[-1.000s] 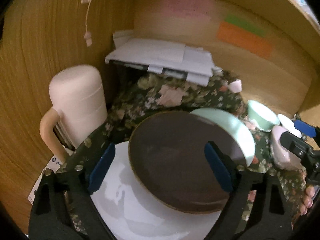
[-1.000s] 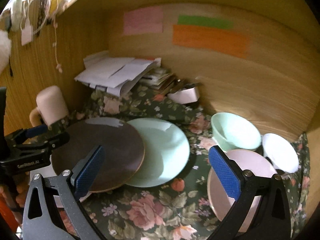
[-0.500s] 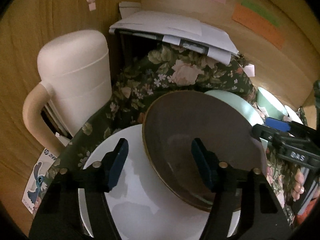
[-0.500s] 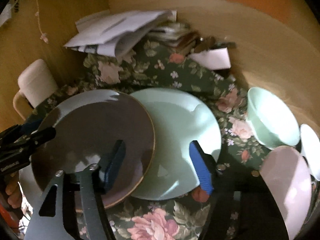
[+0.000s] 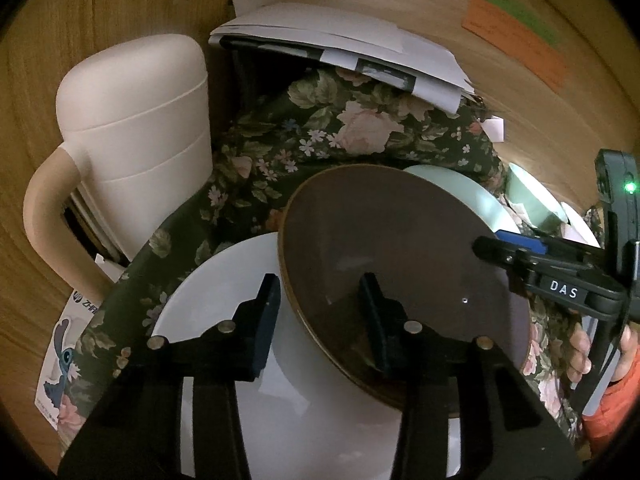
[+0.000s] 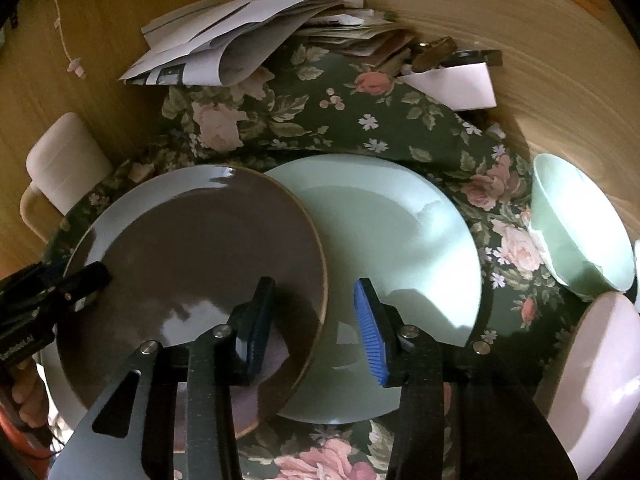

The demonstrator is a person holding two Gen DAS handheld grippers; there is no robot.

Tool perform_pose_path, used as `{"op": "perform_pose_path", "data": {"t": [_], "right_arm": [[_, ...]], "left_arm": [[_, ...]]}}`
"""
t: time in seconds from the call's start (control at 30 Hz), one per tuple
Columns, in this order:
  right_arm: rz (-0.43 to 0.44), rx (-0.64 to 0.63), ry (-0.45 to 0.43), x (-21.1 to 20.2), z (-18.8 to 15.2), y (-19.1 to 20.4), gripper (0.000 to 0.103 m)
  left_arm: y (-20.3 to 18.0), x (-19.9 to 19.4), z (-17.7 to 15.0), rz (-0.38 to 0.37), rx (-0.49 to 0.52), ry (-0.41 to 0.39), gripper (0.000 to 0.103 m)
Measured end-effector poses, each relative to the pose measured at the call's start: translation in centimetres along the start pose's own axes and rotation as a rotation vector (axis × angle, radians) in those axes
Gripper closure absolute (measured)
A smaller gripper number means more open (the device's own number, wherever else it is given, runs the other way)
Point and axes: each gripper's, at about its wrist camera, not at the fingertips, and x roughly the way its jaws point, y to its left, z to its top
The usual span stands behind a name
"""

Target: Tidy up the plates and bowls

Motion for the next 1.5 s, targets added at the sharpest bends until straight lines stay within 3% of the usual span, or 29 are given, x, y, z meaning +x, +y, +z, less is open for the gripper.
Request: {"op": "perform_pose_path", "data": {"t": [0.3, 0.53, 1.03, 1.5], "right_arm": [[0.095, 0.045, 0.035, 2.0, 0.8, 0.3, 0.066], [0.115, 0.084, 0.036, 2.0, 0.6, -0.3, 0.070], [0.107, 0.101, -0.006, -1.7, -2.0, -1.4, 0.072], [0.086, 0.155, -0.089, -7.9, -5.1, -3.8, 0.072]], "left_arm": [[-0.4, 0.3, 0.0, -0.036, 0.008, 0.009, 0.065], [-1.0, 0.0, -0.1, -0.024, 0.030, 0.011, 0.065], [-2.0, -1.1, -0.4, -0.036, 0.025, -0.005, 0.065], [-4.1, -2.5, -1.3, -0.089, 0.033, -0.019, 0.065]]}}
